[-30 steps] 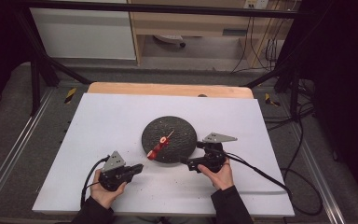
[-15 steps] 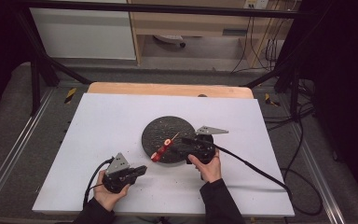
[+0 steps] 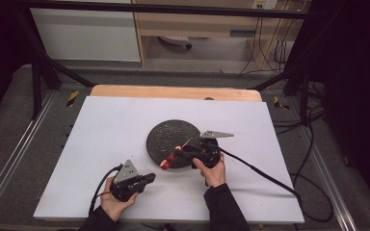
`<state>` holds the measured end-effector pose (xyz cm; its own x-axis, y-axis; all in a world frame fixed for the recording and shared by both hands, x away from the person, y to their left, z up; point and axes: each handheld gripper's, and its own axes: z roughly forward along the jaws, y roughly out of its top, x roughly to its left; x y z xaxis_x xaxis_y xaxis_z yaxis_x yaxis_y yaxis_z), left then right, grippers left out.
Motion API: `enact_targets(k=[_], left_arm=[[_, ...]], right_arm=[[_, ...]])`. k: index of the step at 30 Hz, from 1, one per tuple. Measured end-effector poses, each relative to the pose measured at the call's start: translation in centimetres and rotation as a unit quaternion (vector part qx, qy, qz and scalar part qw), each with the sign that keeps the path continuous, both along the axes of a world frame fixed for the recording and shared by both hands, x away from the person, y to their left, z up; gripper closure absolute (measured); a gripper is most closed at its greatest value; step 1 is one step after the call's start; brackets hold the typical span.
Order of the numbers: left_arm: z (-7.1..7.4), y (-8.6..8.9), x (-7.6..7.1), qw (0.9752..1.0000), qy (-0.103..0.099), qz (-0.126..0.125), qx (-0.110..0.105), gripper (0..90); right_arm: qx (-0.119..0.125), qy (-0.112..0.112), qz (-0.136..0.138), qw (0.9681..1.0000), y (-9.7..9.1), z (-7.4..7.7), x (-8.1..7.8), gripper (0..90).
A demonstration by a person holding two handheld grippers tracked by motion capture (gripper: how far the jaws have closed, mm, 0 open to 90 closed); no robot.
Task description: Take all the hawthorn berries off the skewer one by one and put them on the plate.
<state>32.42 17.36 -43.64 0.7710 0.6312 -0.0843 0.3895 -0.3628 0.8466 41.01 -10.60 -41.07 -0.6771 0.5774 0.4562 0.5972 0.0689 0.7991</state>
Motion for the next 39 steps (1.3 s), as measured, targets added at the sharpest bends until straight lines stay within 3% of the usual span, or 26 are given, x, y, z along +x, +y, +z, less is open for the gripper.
enact_targets(k=[8, 17, 26, 33, 39], left_arm=[[0.1, 0.1, -0.1, 1.0, -0.005, -0.002, -0.005, 88.0], [0.3, 0.5, -0.3, 0.9999, -0.011, -0.003, -0.009, 88.0], [0.5, 1.2, -0.7, 0.9998, -0.016, -0.004, -0.014, 88.0], [0.4, 1.8, -0.7, 0.9998, -0.012, 0.003, -0.013, 88.0], [0.4, 2.3, -0.5, 0.9997, -0.012, 0.016, -0.016, 88.0]], right_arm=[[0.006, 0.003, -0.001, 1.0, -0.2, 0.4, 0.0, 60.2], [0.008, -0.007, -0.026, 0.9996, -1.1, 1.6, 0.4, 60.4], [0.013, -0.023, -0.06, 0.9979, -2.9, 3.7, 1.8, 60.5], [-0.004, -0.031, -0.077, 0.9965, -3.5, 4.4, 3.7, 60.4], [-0.039, -0.015, -0.08, 0.9959, -2.5, 2.6, 5.2, 60.4]])
